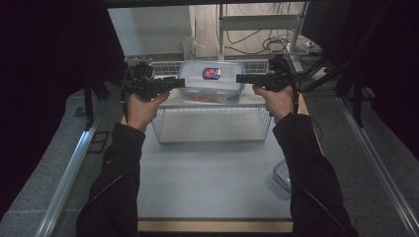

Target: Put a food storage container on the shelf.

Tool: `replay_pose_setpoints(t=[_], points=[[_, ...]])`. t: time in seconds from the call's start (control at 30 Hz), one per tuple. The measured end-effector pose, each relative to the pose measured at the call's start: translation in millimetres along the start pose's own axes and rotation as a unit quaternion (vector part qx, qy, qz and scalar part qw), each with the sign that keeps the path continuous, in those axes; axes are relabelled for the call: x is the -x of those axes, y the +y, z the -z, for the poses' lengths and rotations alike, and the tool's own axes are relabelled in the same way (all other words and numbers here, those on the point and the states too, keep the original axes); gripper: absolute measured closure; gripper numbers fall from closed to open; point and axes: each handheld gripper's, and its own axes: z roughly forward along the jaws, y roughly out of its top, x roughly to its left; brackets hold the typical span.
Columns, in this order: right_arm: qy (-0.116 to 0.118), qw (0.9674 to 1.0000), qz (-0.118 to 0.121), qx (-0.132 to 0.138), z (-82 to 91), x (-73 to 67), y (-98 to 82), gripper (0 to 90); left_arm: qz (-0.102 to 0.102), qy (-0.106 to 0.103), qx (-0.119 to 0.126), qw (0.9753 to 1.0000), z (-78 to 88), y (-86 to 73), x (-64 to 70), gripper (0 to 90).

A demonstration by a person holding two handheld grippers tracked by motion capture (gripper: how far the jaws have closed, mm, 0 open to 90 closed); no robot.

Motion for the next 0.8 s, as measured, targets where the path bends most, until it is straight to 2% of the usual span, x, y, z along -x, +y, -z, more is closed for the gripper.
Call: replay_pose_setpoints(t=[0.07, 0.1, 0.13, 0.27, 0.4, 0.53, 0.6, 0.7, 0.8], points=[[-0.004, 1.0000, 0.006, 0.003, -1.2, 0.5, -0.7, 43.6, -0.011, 0.016, -0.008, 0.9998, -1.6, -0.4, 1.2, 44.3], [-0.014, 0.9997, 0.020, 0.007, -1.2, -1.9, -0.4, 43.6, -0.016, 0.015, -0.010, 0.9997, -2.1, -1.1, 2.1, 41.4], [-0.014, 0.9997, 0.020, 0.007, -1.2, -1.9, -0.4, 43.6, -0.020, 0.013, -0.008, 0.9997, -2.3, -1.8, 2.8, 41.4], [-0.033, 0.9976, 0.058, 0.019, 5.4, -11.4, -0.1, 46.4, -0.040, 0.011, 0.006, 0.9991, 2.7, -3.8, 7.0, 37.5], [-0.045, 0.9939, 0.097, 0.026, 20.8, -25.1, -5.7, 63.0, -0.064, 0.015, 0.016, 0.9977, 12.0, -7.8, 11.9, 38.0], [-0.044, 0.9890, 0.138, 0.029, 33.4, -41.0, -22.6, 82.7, -0.089, 0.034, 0.012, 0.9954, 19.0, -17.6, 17.6, 37.1], [-0.035, 0.9868, 0.157, 0.022, 33.5, -46.7, -33.2, 88.1, -0.098, 0.036, 0.015, 0.9944, 21.1, -25.6, 20.0, 32.8], [-0.030, 0.9841, 0.175, -0.009, 22.3, -49.6, -47.0, 89.3, -0.116, 0.043, 0.018, 0.9922, 21.4, -39.4, 23.7, 24.4], [-0.031, 0.9836, 0.176, -0.028, 8.6, -47.2, -54.3, 89.4, -0.126, 0.047, 0.016, 0.9908, 21.7, -52.4, 27.4, 20.0]])
